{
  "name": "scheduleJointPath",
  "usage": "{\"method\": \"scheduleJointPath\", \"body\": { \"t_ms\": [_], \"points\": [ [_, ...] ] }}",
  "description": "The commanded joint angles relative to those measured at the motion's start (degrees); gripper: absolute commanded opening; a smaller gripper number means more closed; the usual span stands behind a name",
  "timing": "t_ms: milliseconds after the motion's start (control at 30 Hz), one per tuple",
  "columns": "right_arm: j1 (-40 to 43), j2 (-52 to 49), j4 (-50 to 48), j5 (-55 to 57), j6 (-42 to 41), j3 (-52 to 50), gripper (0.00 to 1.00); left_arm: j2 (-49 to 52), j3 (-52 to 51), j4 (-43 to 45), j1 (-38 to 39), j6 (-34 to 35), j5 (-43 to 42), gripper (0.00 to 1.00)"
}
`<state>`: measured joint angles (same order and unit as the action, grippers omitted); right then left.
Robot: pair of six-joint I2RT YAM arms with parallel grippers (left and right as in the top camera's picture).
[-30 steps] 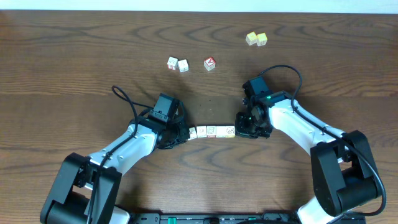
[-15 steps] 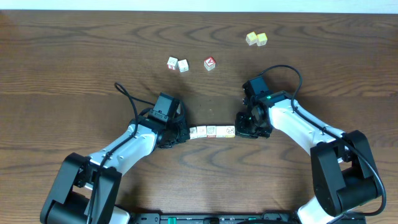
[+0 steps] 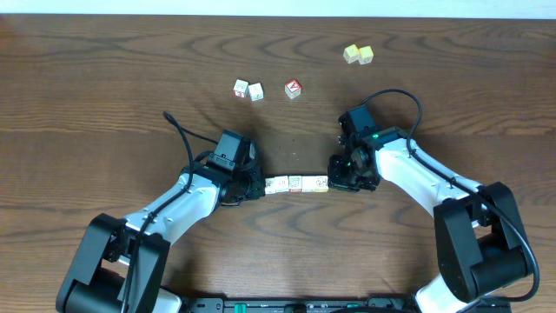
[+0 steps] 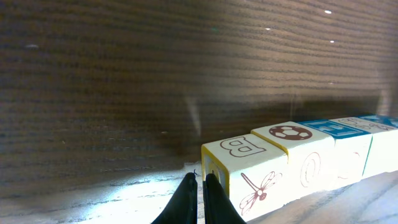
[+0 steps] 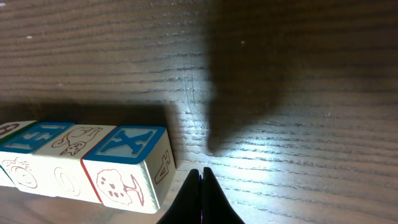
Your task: Lift 5 blocks
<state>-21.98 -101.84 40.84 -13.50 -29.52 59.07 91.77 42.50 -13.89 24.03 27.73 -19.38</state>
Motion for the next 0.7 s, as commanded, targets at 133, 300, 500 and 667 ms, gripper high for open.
{"method": "scheduleJointPath", "body": {
  "t_ms": [133,300,500,667],
  "points": [
    [-0.2,-0.07,-0.79,-0.33,0.17,-0.15,0.01,0.39,-0.17,0.44,-0.17,-2.62,-0.13,0.07],
    [-0.2,-0.07,-0.81,-0.42,0.17,-0.15,0.01,0.39,0.07,0.85,-0.28,-2.6,-0.15,0.08],
    [-0.22,-0.07,-1.49,-2.08,0.11,-0.15,0.01,0.39,0.07,1.95,-0.28,-2.6,-0.11,0.07],
    [-0.24,-0.07,-1.44,-2.03,-0.24,-0.15,0.01,0.39,0.07,3.58,-0.28,-2.62,-0.13,0.07]
  ]
}}
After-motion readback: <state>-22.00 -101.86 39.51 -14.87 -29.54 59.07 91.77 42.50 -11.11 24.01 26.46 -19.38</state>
